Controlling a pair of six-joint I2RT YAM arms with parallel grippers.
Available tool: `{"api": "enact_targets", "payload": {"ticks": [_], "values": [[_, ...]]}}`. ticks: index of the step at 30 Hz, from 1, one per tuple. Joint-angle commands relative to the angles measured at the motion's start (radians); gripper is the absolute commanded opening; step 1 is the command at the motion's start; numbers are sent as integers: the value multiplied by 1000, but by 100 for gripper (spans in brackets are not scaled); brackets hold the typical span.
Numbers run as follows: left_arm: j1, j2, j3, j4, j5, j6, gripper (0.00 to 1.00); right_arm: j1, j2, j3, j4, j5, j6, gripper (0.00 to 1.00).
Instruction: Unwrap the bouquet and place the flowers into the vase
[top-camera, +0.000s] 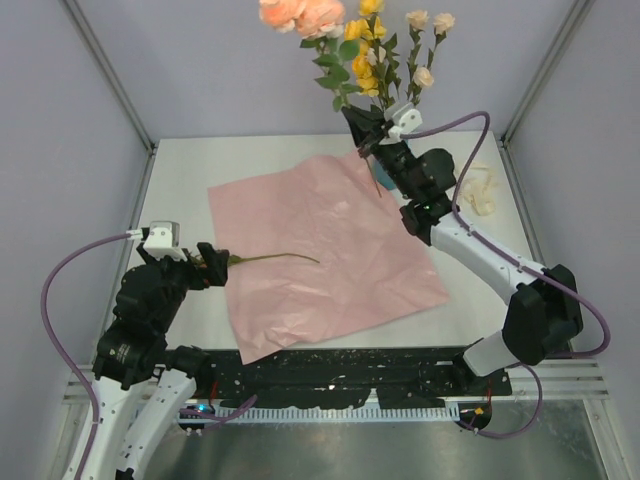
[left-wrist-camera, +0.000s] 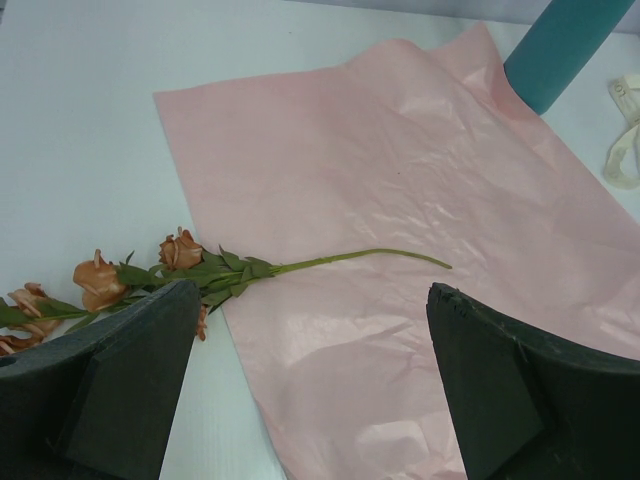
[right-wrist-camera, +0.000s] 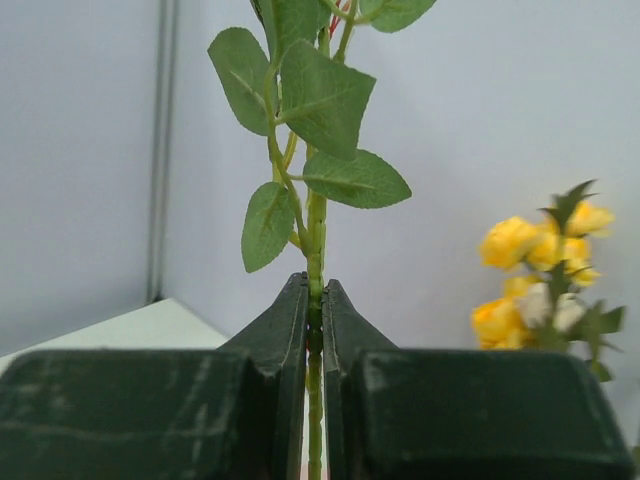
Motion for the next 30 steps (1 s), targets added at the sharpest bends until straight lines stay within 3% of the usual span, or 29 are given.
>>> {"api": "enact_targets", "payload": {"ticks": [1, 4, 16, 30], "values": [[-3, -3, 1, 14, -3, 14, 100, -107, 9, 23, 305, -31, 2, 5], [-3, 3, -1, 14, 1, 14, 100, -170, 71, 35, 521, -56, 53, 5], [-3, 34, 4, 11, 0, 21, 100, -302, 332, 261, 733, -40, 157, 5], [-3, 52, 13, 16, 14, 25, 100, -368, 417, 400, 716, -40, 229, 5]]}}
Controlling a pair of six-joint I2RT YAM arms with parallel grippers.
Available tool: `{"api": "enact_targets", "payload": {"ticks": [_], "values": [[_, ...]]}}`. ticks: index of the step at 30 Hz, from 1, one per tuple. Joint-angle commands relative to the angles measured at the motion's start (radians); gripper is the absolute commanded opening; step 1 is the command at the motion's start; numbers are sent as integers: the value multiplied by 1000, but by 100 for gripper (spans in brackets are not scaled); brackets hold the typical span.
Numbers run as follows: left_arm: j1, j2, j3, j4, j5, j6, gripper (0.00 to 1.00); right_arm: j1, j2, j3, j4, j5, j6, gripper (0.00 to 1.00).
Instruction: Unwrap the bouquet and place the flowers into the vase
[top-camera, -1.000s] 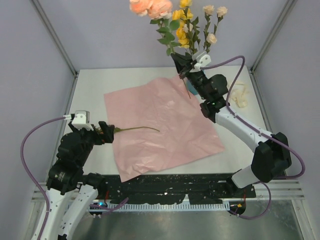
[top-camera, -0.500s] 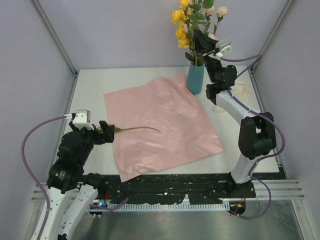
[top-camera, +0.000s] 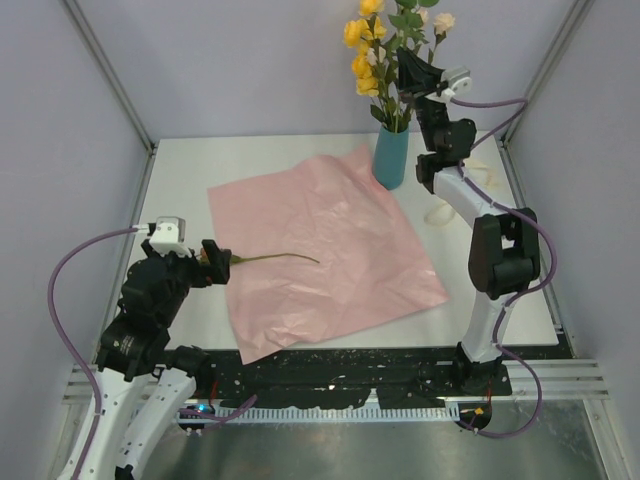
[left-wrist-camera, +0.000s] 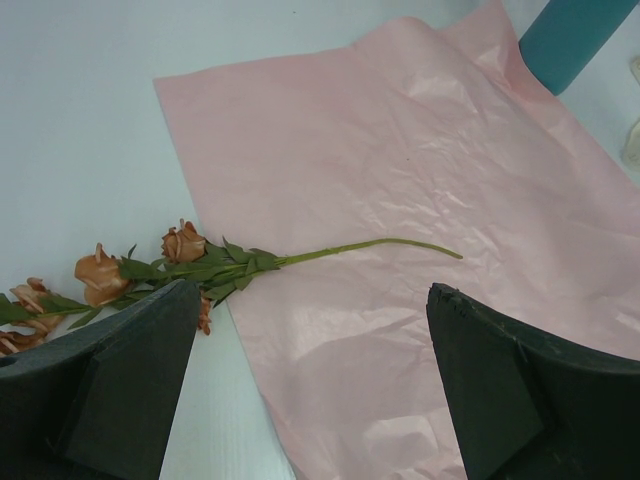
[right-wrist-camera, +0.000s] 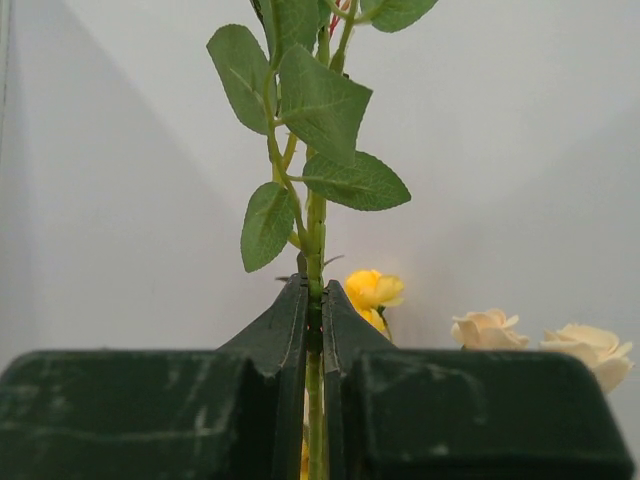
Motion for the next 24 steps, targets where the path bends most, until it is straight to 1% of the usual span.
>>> {"api": "enact_targets", "payload": {"ticks": [1, 5, 11, 15, 21, 24], "values": [[-3, 7, 13, 17, 14, 10, 100, -20, -23, 84, 221, 7, 35, 5], [-3, 2, 10, 17, 13, 10, 100, -24, -23, 103, 190, 11, 20, 5], [-3, 2, 12, 16, 14, 12, 100, -34, 9, 100, 190, 16, 28, 5], [-3, 4, 10, 16, 14, 12, 100, -44, 53, 101, 232, 22, 54, 5], [-4, 13, 13, 16, 16, 13, 100, -60, 148, 132, 236, 17, 78, 5], [-3, 13, 13, 19, 14, 13, 100, -64, 161, 95, 255, 20, 89, 5]]}}
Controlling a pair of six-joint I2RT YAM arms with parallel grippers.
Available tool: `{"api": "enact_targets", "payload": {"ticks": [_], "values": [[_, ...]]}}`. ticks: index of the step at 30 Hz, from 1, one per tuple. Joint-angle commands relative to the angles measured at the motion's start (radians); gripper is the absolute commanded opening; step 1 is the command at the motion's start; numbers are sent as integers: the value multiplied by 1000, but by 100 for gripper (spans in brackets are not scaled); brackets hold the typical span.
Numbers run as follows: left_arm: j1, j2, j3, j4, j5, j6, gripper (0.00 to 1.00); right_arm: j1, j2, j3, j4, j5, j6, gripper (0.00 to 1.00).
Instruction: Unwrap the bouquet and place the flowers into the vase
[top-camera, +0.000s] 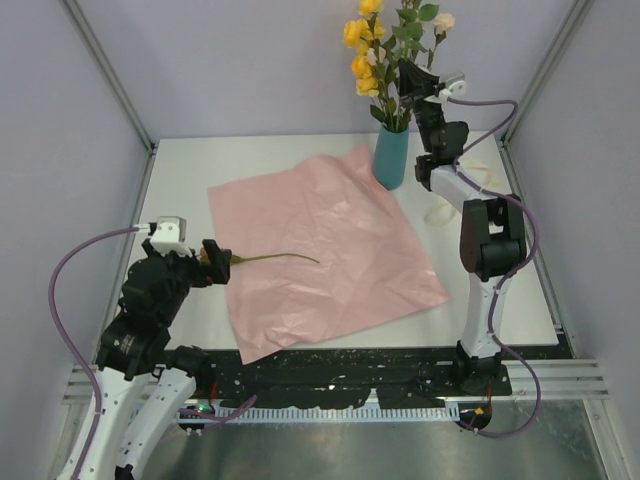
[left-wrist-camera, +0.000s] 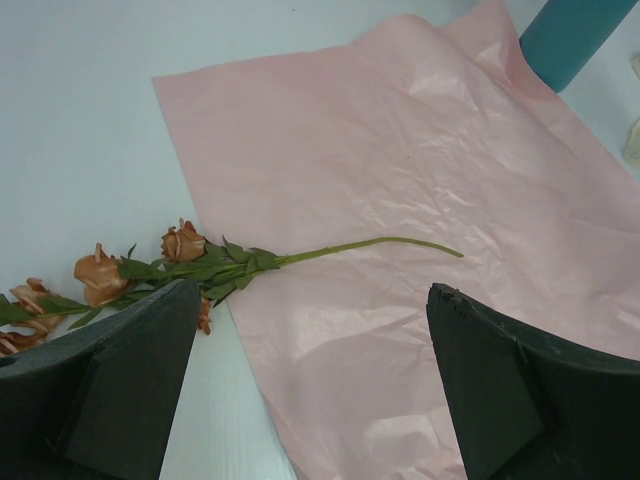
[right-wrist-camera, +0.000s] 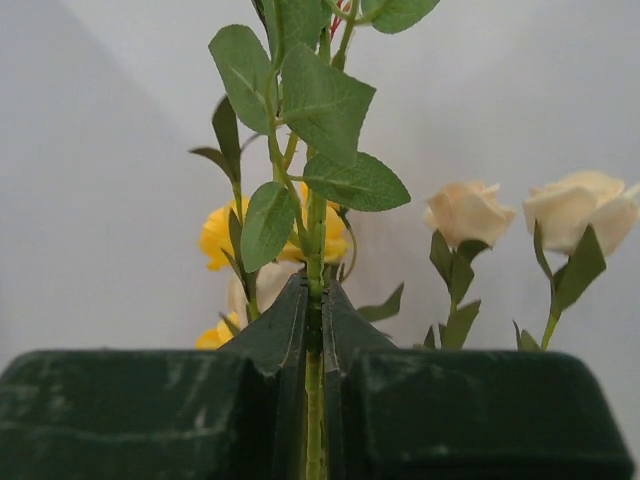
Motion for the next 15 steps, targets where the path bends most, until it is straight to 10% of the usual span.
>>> {"api": "enact_targets", "payload": {"ticks": [1, 15], "values": [[-3, 12, 13, 17, 11, 10, 100, -9, 2, -1, 225, 10, 25, 5], [-4, 13, 13, 20, 27, 7, 100, -23, -149, -248, 171, -2, -20, 64]]}}
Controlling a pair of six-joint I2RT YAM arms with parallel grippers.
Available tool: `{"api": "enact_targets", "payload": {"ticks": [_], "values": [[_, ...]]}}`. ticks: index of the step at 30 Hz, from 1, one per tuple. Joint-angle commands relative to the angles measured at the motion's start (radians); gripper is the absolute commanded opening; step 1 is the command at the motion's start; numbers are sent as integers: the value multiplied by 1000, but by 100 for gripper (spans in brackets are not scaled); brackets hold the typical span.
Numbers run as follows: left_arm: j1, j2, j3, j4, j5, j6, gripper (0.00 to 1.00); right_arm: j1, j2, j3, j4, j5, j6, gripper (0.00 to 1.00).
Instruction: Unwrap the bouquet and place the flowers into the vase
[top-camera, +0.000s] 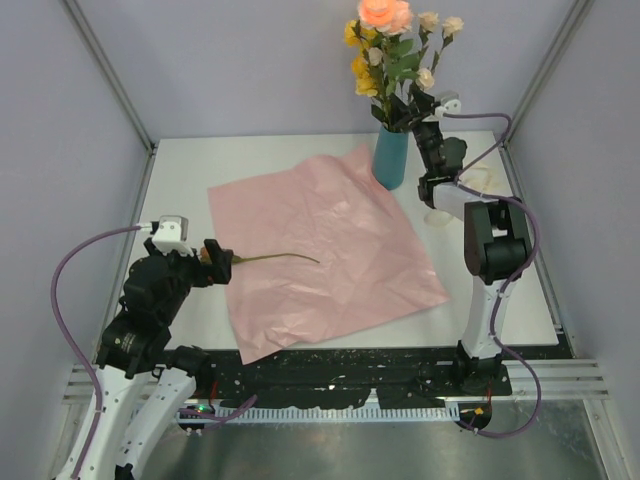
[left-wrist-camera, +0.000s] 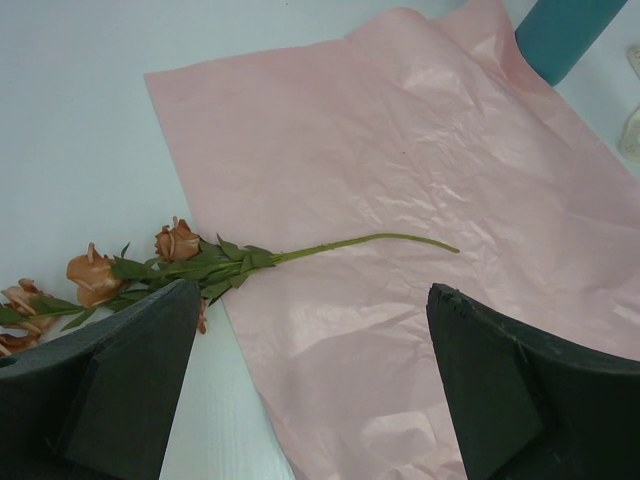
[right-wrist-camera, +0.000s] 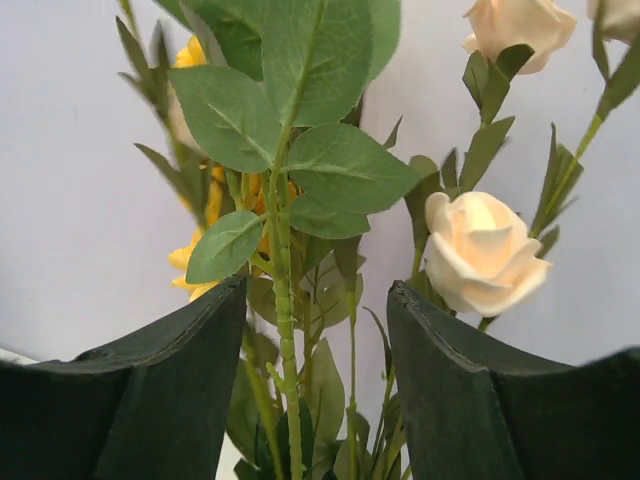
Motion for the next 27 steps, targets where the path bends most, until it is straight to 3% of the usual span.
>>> {"api": "enact_targets", "payload": {"ticks": [1, 8, 13, 17, 21, 27], "values": [[-3, -1, 12, 22, 14, 7, 100, -5, -174, -62, 188, -4, -13, 66], [-3, -9, 10, 22, 21, 7, 100, -2, -299, -186, 68, 7, 37, 75], [-3, -21, 4, 20, 20, 5, 100, -4, -394, -243, -30, 4, 89, 73], [-3, -24, 4, 18, 12, 5, 100, 7, -480, -232, -272, -39, 159, 71], [-3, -30, 5, 17, -2, 2, 100, 50, -539, -148, -671, -41, 156, 67], [-3, -45, 7, 8, -61, -7, 100, 217, -566, -140, -930, -44, 18, 65]]}}
